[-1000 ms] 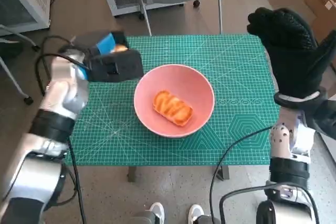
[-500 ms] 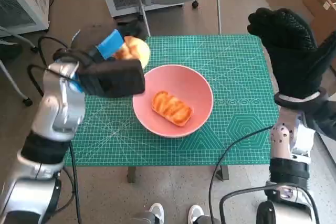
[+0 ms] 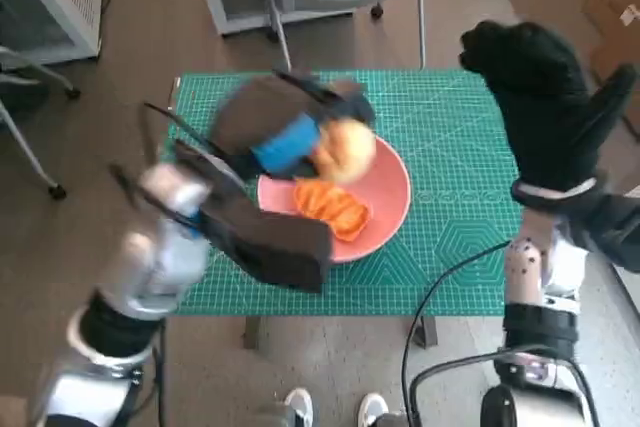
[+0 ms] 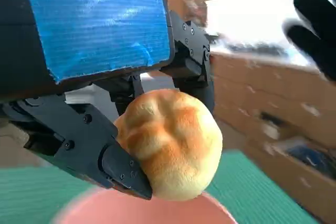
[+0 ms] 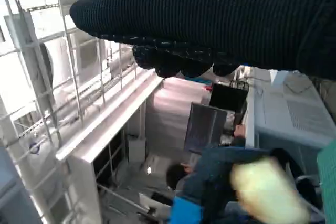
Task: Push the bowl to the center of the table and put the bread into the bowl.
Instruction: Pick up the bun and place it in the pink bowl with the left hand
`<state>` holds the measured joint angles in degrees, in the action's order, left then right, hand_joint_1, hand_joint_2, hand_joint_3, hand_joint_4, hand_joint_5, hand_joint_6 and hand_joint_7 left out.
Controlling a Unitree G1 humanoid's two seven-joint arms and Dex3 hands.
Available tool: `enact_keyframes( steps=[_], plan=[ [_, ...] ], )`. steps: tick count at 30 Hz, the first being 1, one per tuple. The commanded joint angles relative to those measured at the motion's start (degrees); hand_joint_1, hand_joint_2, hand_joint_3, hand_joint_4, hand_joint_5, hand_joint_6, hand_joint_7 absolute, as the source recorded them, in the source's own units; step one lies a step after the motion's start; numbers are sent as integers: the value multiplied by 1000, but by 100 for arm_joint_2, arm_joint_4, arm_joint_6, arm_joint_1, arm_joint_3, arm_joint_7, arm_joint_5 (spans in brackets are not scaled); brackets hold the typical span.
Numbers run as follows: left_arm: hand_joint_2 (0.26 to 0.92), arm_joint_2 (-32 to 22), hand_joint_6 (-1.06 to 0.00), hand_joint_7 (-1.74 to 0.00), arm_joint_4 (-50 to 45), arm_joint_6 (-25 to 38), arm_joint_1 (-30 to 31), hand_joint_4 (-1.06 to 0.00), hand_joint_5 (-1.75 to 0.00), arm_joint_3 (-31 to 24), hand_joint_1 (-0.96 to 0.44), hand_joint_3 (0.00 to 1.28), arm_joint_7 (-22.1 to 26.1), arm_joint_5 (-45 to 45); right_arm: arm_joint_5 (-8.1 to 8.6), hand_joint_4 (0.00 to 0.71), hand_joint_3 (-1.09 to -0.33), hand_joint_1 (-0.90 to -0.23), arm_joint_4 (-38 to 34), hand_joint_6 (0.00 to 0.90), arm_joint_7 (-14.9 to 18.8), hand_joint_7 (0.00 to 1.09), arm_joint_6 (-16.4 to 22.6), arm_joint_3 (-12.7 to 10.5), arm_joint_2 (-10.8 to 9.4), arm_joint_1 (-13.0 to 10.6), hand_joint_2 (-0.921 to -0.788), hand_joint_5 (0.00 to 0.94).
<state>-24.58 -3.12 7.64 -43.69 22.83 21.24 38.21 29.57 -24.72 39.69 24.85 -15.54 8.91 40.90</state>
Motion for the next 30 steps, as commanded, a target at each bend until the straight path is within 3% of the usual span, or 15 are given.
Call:
enact_keyframes(
  steps=[1,9,12,13,14,15,17,20,23,30],
  plan=[
    [913,141,-683,-1083,669,-183,-49,-801,-1069,160,2,6,-21,59,15,303,-737,-669,62,389,31,1,-3,-12,13,-228,-921,1],
    [919,285,-639,-1114,1346,-329,-166,-764,-1122,189,2,32,77,-65,24,299,-743,-669,161,388,5,1,-41,-47,62,-323,-921,0],
    [920,360,-498,-1222,1351,-192,-135,-671,-1246,85,3,136,303,-297,17,297,-744,-669,186,387,-22,0,-46,-67,83,-334,-921,0],
    [884,383,-408,-965,1343,-142,-123,-540,-985,53,45,145,370,-365,14,297,-745,-668,192,386,-29,0,-46,-72,87,-335,-921,0],
    [873,429,-398,-831,1293,-3,-88,-515,-850,-8,59,142,482,-475,5,296,-745,-668,198,386,-45,0,-44,-76,90,-334,-921,0],
    [839,459,-327,-591,1254,97,-64,-379,-568,-50,63,125,561,-552,-2,296,-745,-664,203,384,-57,0,-43,-78,91,-333,-921,0],
    [797,505,-254,-299,1181,280,-26,-217,-237,-116,48,93,686,-669,-20,295,-746,-659,205,381,-82,0,-32,-79,89,-332,-921,0],
    [766,486,-214,-167,1104,360,3,-112,-98,-145,-16,68,758,-708,-38,294,-747,-655,218,379,-117,0,-22,-71,80,-338,-921,0],
    [744,440,-194,-95,1097,297,-3,-29,-25,-129,-169,46,755,-693,-54,294,-748,-652,236,378,-145,0,-10,-58,65,-348,-921,0],
    [751,321,-184,-64,1147,84,0,-2,-1,-129,-406,35,638,-615,-110,293,-751,-653,211,376,-196,0,24,-26,54,-337,-921,0]
  ],
)
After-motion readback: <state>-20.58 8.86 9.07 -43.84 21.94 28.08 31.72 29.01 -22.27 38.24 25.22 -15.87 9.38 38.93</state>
